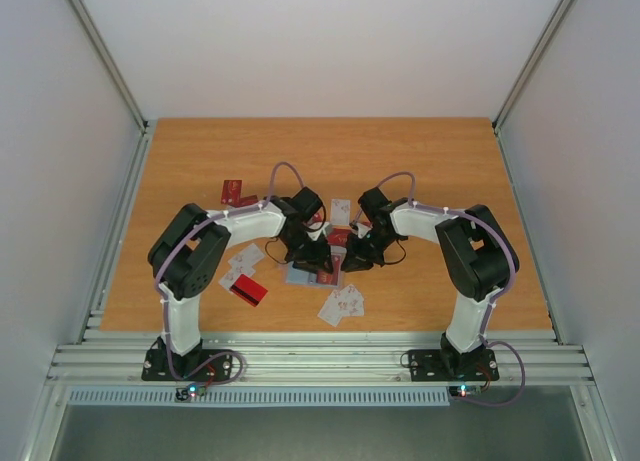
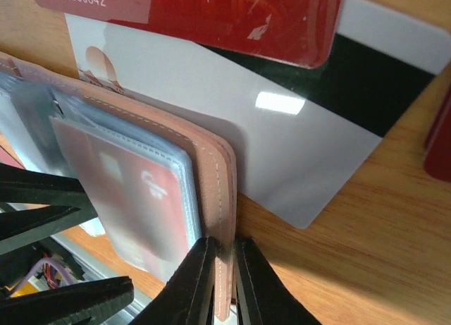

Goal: Put the credit cards into the card holder

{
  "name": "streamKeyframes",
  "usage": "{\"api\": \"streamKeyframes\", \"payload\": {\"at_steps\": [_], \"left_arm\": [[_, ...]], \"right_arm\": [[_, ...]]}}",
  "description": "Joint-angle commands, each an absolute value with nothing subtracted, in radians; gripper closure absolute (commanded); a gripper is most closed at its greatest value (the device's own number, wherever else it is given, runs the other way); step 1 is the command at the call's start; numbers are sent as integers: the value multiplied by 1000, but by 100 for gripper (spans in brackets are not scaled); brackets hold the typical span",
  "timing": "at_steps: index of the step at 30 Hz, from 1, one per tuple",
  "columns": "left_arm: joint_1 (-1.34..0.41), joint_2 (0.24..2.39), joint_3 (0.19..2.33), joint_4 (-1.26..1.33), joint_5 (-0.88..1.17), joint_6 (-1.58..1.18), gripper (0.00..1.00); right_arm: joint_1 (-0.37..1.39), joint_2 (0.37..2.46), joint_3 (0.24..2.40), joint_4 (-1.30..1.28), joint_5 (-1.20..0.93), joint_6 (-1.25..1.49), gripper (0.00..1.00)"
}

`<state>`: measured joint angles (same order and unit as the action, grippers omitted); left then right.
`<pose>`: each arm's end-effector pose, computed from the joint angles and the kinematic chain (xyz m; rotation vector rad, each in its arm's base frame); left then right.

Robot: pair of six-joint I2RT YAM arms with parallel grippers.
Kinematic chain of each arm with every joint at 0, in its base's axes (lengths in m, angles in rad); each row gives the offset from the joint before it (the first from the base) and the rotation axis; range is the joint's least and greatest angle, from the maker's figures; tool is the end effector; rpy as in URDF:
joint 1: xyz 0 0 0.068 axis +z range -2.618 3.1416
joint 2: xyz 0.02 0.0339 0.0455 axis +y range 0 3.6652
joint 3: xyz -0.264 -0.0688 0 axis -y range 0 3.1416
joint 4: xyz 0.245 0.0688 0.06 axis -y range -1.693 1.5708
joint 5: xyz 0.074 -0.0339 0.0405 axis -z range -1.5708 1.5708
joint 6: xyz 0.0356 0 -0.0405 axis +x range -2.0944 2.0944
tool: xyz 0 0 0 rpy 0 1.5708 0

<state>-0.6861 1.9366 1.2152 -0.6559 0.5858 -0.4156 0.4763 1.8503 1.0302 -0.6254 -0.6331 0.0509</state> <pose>0.2645 -0.2420 0.1415 -0.4693 -2.8270 0.8816 0.2718 0.1639 0.1271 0.6787 -2.8570 -0.9765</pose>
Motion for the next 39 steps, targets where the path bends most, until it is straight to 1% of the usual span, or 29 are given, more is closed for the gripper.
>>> {"api": "streamKeyframes", "payload": {"at_steps": [1, 5, 7, 8, 13, 19, 22, 24, 25, 29, 36, 37, 39], "left_arm": [[-696, 1951, 1256, -757, 515, -395, 51], [-696, 1916, 1279, -822, 480, -370, 44], [-696, 1901, 1295, -853, 466, -361, 36], [-696, 1896, 1302, -865, 461, -359, 33], [-695, 1851, 1331, -927, 459, -342, 27], [-692, 1728, 1323, -998, 323, -316, 21], [-685, 1690, 1310, -1046, 176, -265, 16], [-676, 1682, 1295, -1064, 91, -234, 16], [-675, 1682, 1285, -1072, 52, -221, 16], [-672, 1687, 1234, -1055, -58, -203, 20], [-672, 1712, 1169, -980, -160, -253, 34], [-671, 1713, 1159, -964, -160, -260, 36], [-671, 1722, 1150, -941, -167, -280, 45]], "right_arm": [[480, 1860, 1041, -627, -601, 35, 89], [473, 1849, 1046, -640, -593, 22, 89], [470, 1847, 1050, -642, -594, 19, 89], [469, 1848, 1053, -645, -594, 17, 89], [463, 1846, 1076, -667, -594, 16, 89], [440, 1805, 1080, -689, -596, -26, 88], [434, 1774, 1051, -669, -611, -21, 81], [434, 1760, 1026, -645, -633, -11, 75], [433, 1756, 1015, -632, -641, -5, 74], [434, 1749, 990, -618, -652, -2, 73], [433, 1727, 949, -599, -656, 38, 72], [432, 1725, 944, -596, -659, 41, 72], [433, 1720, 937, -594, -661, 42, 72]]}}
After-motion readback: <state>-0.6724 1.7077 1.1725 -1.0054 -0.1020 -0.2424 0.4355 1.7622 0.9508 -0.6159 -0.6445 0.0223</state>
